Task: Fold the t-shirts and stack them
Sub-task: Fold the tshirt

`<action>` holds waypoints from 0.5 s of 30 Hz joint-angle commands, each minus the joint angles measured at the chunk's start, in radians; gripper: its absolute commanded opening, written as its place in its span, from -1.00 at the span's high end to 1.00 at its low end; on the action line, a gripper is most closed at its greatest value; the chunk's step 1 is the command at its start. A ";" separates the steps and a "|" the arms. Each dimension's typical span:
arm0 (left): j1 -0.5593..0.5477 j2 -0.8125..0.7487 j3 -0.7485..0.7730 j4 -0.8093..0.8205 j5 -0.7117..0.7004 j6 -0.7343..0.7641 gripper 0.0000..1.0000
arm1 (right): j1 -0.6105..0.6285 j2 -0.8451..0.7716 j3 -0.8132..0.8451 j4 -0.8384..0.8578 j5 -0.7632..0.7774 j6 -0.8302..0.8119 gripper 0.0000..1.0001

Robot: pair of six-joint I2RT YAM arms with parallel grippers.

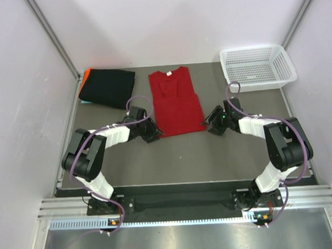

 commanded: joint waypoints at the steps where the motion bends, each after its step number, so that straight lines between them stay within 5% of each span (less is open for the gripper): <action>1: -0.006 0.017 -0.012 0.026 -0.060 -0.020 0.12 | 0.018 -0.022 -0.023 0.054 0.052 0.045 -0.14; 10: -0.008 0.040 -0.002 0.013 -0.091 -0.025 0.36 | 0.030 0.021 -0.045 0.102 0.052 0.071 0.21; 14: -0.008 0.035 0.005 0.019 -0.088 -0.013 0.71 | 0.033 0.010 -0.060 0.100 0.063 0.068 0.56; 15: -0.008 0.032 0.012 0.016 -0.085 -0.010 0.98 | 0.032 0.000 -0.065 0.100 0.065 0.065 0.69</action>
